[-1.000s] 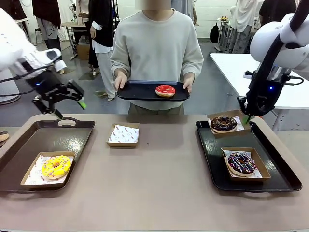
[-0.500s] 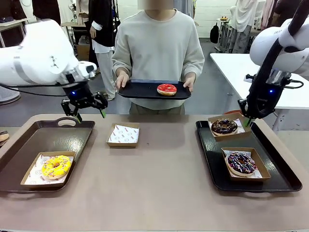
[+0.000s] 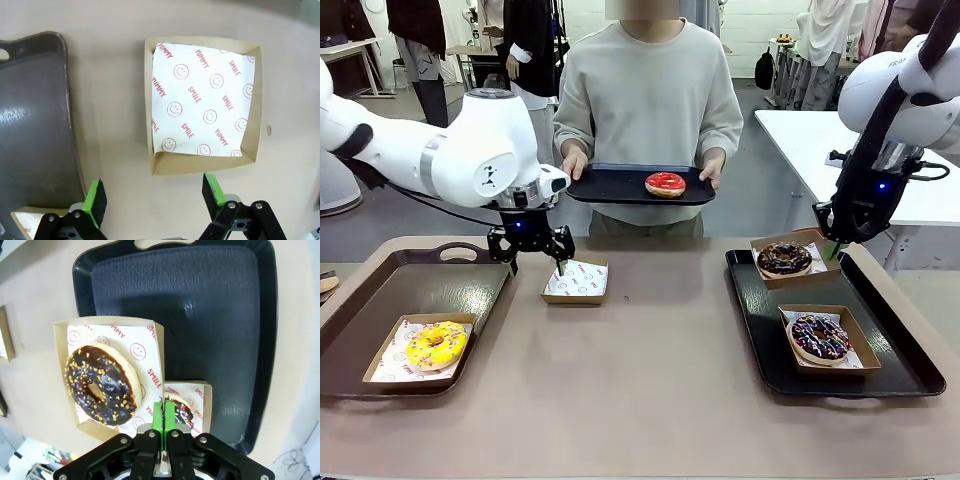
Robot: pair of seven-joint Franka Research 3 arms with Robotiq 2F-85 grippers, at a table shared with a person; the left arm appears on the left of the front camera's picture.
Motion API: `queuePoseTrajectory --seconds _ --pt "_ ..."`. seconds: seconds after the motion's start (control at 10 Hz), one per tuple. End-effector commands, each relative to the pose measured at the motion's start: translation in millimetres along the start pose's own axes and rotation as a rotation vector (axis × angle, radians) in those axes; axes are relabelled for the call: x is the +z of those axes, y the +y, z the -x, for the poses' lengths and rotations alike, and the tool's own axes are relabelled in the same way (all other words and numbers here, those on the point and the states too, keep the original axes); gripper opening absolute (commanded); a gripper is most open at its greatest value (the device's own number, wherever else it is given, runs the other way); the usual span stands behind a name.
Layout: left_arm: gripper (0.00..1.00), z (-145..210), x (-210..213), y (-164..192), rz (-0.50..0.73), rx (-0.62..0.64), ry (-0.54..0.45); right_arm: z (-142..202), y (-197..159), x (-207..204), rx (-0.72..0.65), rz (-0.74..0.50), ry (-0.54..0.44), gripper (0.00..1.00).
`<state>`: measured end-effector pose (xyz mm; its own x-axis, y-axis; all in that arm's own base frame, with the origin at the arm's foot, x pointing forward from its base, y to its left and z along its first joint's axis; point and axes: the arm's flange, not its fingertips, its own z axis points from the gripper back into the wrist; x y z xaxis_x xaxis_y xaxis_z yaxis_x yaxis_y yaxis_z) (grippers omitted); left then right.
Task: Individually package the donuts and arrange them on the tray.
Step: Place the picked Paper togo box on the Handle tray while simultaneously picking up another Paper togo box from the table with the other hand.
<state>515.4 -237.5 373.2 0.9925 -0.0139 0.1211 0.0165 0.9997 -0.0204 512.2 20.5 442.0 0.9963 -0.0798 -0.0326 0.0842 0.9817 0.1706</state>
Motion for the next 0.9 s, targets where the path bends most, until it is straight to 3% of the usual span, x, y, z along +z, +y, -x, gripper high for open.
queuePoseTrajectory --seconds 0.0,0.2,0.3,0.8 --pt "1.0 -13.4 -6.5 -9.8 -0.035 0.008 -0.037 1.4 1.2 0.5 0.003 0.001 0.005 0.01" --pt "1.0 -6.1 -7.4 -6.1 -0.007 -0.046 -0.056 1.4 1.2 0.5 0.003 0.001 0.005 0.01" --pt "1.0 -6.4 -8.7 -6.3 -0.009 -0.022 -0.007 1.4 1.2 0.5 0.003 0.001 0.005 0.01" --pt "1.0 -6.4 -8.7 -6.3 -0.009 -0.022 -0.007 1.4 1.2 0.5 0.003 0.001 0.005 0.01"
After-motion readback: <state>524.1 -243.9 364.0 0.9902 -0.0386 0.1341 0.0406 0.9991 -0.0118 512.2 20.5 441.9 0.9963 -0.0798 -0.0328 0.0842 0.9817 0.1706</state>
